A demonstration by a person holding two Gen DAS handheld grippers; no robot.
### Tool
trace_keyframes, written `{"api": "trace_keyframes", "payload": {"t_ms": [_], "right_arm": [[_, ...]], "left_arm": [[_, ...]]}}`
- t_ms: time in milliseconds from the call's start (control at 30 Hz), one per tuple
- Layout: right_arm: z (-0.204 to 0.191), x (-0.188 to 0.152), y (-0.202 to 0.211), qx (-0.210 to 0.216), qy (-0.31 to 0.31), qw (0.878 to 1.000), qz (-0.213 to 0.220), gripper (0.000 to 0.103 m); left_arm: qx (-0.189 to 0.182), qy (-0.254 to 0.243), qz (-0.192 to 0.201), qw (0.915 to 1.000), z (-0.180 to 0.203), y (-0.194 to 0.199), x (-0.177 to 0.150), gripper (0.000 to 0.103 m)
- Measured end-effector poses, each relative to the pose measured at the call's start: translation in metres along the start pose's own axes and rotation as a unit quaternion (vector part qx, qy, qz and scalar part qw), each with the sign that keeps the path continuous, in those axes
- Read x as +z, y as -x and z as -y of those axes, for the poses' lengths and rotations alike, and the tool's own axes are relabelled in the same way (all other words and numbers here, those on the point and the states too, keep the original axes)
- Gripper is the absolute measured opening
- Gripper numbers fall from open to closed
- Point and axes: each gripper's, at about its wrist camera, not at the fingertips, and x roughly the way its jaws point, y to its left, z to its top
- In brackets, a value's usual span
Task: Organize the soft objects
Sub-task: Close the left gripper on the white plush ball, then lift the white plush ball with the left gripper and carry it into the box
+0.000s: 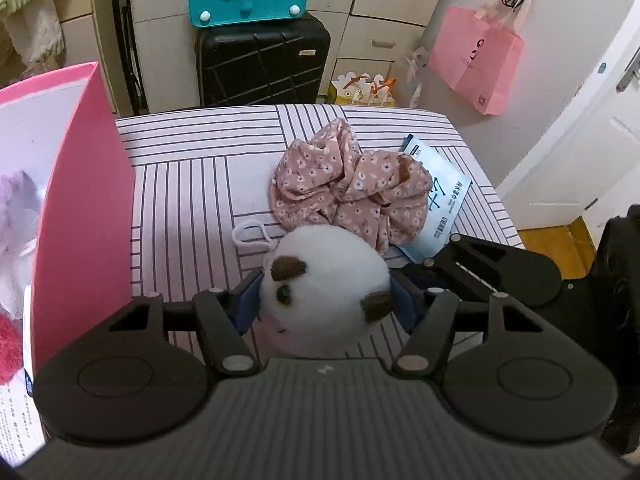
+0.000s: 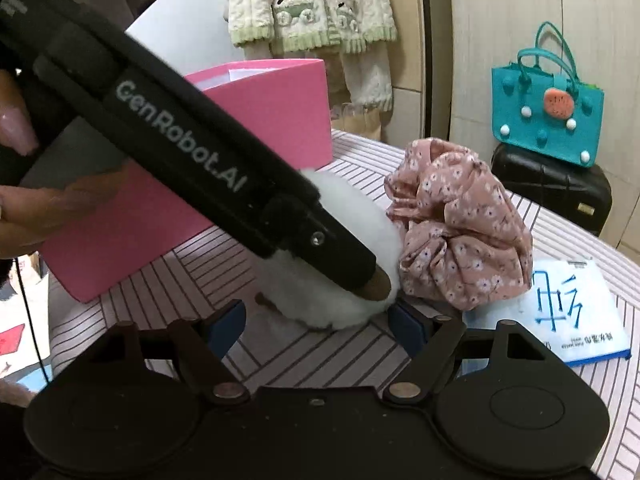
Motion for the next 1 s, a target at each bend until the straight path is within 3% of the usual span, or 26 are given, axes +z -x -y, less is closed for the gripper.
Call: {"api": "trace_keyframes", "payload": {"t_ms": [267, 533, 800, 1000], "right_arm": [[-0.014, -0.004, 0.002, -0.028, 0.026, 0.999, 0.014, 0.074], [-0.038, -0.011, 0.02, -0.032, 0.028, 0.999, 0.007, 0.073], [-0.056, -0.013, 0.039, -0.024, 0.022, 0.999, -0.004, 0.074], [-0.068, -0.01, 0.049, -0.001, 0.004, 0.999, -0.044, 0.074]], "left_arm": [[-0.005, 0.031, 0.004, 0.9995, -0.004, 0.004, -0.008, 0.061], [-0.027, 0.065, -0.006, 0.9975, -0.007, 0.016, -0.025, 0.061], [-0.057, 0.056, -0.034, 0.9962, -0.006, 0.032, -0.035, 0.061], [-0.074, 0.033, -0.069, 0.9943, -0.004, 0.042, -0.041, 0.061]]}}
